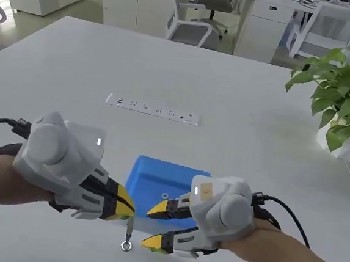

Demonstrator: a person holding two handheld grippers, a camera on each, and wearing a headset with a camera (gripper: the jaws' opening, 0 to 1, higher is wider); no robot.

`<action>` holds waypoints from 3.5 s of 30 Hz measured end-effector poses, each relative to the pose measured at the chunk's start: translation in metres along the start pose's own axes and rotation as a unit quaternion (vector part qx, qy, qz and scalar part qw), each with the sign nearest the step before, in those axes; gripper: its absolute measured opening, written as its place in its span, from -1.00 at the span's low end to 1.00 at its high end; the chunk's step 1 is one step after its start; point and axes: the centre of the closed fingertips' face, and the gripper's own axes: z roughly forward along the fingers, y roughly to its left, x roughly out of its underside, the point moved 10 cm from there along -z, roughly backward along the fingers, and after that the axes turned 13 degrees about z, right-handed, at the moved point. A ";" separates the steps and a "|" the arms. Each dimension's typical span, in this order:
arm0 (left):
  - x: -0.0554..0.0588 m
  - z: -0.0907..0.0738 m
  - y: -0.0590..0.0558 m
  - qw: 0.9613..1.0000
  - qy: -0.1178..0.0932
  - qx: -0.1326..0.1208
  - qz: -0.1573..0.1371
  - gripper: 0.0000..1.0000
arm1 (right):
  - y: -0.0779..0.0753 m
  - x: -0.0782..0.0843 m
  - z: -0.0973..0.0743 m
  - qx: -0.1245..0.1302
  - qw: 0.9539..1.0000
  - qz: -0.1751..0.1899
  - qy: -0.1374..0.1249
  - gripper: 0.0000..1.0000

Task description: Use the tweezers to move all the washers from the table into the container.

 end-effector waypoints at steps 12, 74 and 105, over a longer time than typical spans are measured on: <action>-0.001 0.001 -0.001 1.000 0.000 0.007 0.004 -0.91 | -0.002 -0.003 0.019 -0.025 0.999 -0.020 0.011 -0.66; 0.015 -0.020 -0.014 0.995 -0.037 -0.062 -0.065 0.02 | 0.002 -0.007 0.026 -0.026 0.999 -0.011 0.032 -0.85; 0.023 -0.025 -0.022 0.976 -0.107 -0.142 -0.129 0.98 | -0.015 -0.047 -0.016 -0.007 1.000 -0.001 0.002 -0.84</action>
